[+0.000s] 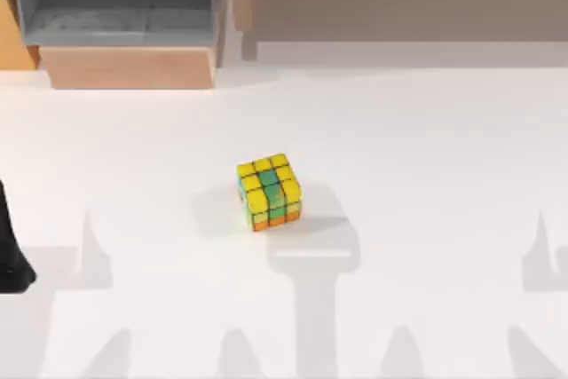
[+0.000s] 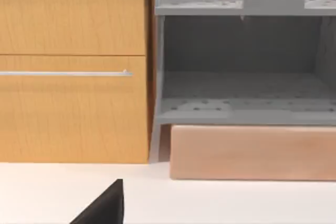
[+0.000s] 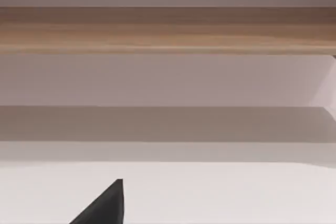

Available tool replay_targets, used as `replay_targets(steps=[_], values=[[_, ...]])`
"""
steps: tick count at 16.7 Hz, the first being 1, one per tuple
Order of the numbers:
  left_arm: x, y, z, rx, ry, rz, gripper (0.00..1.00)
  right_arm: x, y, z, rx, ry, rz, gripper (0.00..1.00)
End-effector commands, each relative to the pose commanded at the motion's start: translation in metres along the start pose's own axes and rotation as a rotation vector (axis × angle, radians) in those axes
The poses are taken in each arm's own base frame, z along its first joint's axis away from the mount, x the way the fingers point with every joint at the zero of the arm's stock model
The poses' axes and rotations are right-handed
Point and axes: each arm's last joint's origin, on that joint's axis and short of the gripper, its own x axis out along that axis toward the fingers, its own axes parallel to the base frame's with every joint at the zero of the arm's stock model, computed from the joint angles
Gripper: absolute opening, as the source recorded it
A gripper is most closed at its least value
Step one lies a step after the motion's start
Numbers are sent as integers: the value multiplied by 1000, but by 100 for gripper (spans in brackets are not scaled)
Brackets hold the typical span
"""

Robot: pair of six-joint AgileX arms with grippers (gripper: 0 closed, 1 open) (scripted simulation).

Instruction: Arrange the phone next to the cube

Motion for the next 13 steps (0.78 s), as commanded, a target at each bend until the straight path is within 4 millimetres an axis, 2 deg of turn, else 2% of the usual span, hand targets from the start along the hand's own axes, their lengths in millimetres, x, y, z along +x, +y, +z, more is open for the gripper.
replay_targets(steps=[4,8,11,13], values=[[0,0,0,0,0,0,100,0,-1,6,-21,19,-9,100],[0,0,0,0,0,0,100,6,-6,43,-134,131,-47,100],[0,0,0,0,0,0,100,26,-14,80,-251,302,-66,100],[0,0,0,0,0,0,100,54,-23,98,-326,469,-59,100]])
